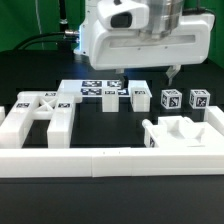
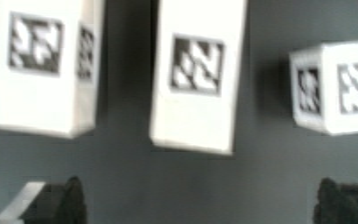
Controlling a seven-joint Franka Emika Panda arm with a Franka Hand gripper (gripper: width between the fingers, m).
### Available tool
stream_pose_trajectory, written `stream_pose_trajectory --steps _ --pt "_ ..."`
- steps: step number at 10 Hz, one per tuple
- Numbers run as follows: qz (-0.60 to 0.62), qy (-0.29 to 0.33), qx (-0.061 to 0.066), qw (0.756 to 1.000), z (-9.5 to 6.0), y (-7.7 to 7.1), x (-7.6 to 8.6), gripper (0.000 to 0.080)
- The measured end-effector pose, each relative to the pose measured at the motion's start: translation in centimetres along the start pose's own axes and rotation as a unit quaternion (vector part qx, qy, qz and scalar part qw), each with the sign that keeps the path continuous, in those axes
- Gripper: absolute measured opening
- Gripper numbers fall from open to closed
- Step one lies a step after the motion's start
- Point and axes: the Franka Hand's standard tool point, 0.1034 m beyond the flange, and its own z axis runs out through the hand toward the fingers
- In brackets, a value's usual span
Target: Assemble chair
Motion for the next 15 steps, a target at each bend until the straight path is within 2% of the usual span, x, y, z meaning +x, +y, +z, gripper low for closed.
stream_pose_trajectory --steps 3,4,5,7,9,10,12,15 --pt "-0.003 -0.099 0.007 0.995 0.3 -0.4 -0.3 0.0649" --pt "0.006 -0.131 0.003 0.991 0.6 -0.5 -0.4 0.0649" --pt "0.011 -0.173 -0.006 0.985 1.3 -0.7 -0.4 0.0649" --pt "0.01 -0.241 -0.005 0.97 2.1 -0.3 -0.2 0.0649" --pt "0.009 -0.283 -0.004 0.959 2.5 -0.3 -0.4 0.0649" --pt "0.01 -0.279 -0.002 0.96 2.6 -0.3 -0.1 0.0649" --pt "0.018 -0.285 0.013 0.958 3.4 -0.4 -0.3 0.0649" --pt "0.018 -0.295 0.013 0.955 4.4 -0.7 -0.8 0.0649"
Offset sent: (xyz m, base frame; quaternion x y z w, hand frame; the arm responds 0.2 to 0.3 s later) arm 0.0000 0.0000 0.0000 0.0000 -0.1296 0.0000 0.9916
